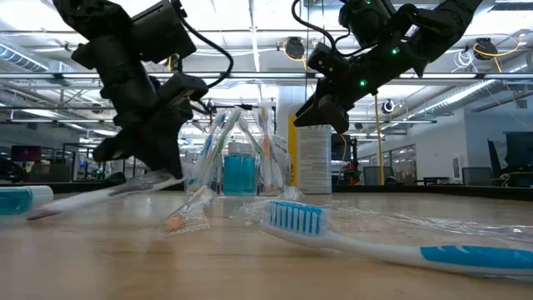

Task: Pick & Place toothbrushing station
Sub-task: Put the purple toothbrush into the transparent organizer

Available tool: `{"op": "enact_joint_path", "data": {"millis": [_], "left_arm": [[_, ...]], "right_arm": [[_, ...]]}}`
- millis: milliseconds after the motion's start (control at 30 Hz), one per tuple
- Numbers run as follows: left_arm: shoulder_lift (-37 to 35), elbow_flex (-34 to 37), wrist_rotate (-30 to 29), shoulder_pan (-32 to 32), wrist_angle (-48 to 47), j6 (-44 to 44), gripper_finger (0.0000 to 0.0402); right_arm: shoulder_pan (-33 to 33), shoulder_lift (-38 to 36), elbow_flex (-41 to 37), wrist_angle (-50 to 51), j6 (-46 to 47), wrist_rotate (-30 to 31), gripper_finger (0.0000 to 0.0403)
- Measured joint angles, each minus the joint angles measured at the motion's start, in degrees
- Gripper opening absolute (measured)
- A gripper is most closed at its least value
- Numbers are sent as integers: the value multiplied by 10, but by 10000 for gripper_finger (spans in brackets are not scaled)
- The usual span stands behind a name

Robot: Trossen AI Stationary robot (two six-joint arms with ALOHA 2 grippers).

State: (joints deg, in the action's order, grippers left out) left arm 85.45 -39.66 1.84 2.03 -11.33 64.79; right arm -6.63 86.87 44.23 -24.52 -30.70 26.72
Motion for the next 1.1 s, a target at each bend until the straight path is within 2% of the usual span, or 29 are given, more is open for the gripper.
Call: {"op": "enact_joint_path", "data": {"millis": [267, 433, 533, 700, 900, 967, 1100], "left_arm": [[-1, 0, 0, -8, 36, -60, 27], [-44, -1, -4, -12, 62, -109, 26], [-93, -1, -74, -19, 73, -164, 26], [-177, -1, -262, -21, 140, -318, 26], [-207, -1, -444, -21, 268, -484, 26], [-198, -1, -482, -26, 294, -532, 26], [-161, -1, -489, -39, 309, -557, 26]], "right_arm": [[0, 0, 0, 0, 0, 0, 146], [0, 0, 0, 0, 0, 0, 146], [0, 0, 0, 2, 0, 0, 146], [0, 0, 0, 4, 0, 0, 146], [0, 0, 0, 4, 0, 0, 146], [0, 0, 0, 5, 0, 0, 146], [0, 0, 0, 5, 15, 0, 146]]}}
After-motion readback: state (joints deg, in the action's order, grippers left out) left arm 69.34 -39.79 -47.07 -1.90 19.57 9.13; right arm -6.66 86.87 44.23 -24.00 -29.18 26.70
